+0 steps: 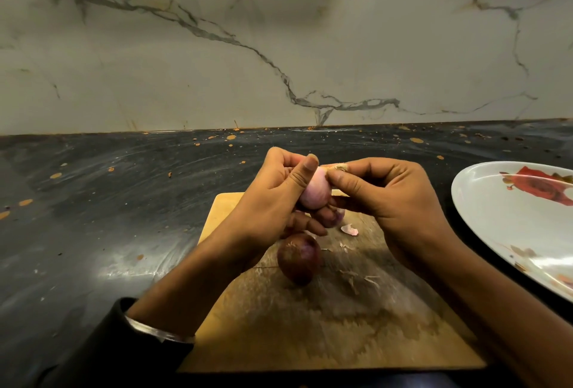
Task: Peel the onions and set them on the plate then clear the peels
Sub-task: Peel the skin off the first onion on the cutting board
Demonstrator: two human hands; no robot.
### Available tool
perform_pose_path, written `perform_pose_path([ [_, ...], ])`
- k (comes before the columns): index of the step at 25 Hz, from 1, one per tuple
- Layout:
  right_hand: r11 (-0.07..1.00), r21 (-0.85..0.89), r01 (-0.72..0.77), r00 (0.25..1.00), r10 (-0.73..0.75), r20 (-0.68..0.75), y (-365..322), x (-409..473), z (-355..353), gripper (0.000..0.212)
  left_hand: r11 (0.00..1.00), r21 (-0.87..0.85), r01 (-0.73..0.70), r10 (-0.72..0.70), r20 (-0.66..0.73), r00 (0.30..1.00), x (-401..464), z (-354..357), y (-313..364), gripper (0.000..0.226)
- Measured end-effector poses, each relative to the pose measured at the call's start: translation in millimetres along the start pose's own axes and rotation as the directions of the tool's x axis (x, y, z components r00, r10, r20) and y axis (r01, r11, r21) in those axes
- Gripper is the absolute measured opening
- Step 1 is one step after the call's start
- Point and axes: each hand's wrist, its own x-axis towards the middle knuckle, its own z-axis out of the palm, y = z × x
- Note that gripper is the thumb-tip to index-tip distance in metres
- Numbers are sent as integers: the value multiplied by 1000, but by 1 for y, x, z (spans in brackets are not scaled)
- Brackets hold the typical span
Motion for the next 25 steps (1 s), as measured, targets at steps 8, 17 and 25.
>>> perform_pose_path([
  [8, 999, -7, 35, 999, -36, -32, -2, -1, 1, 10, 998, 52, -47, 49, -35, 998, -3, 4, 0, 36],
  [17, 921, -315, 229, 946, -287, -150, 8, -8, 12, 9, 998, 45, -48, 51, -70, 996, -2, 11, -5, 45],
  [25, 983, -155, 99, 985, -119, -121, 9, -1, 9, 9, 995, 80, -56, 65, -118, 991, -3, 8, -4, 37],
])
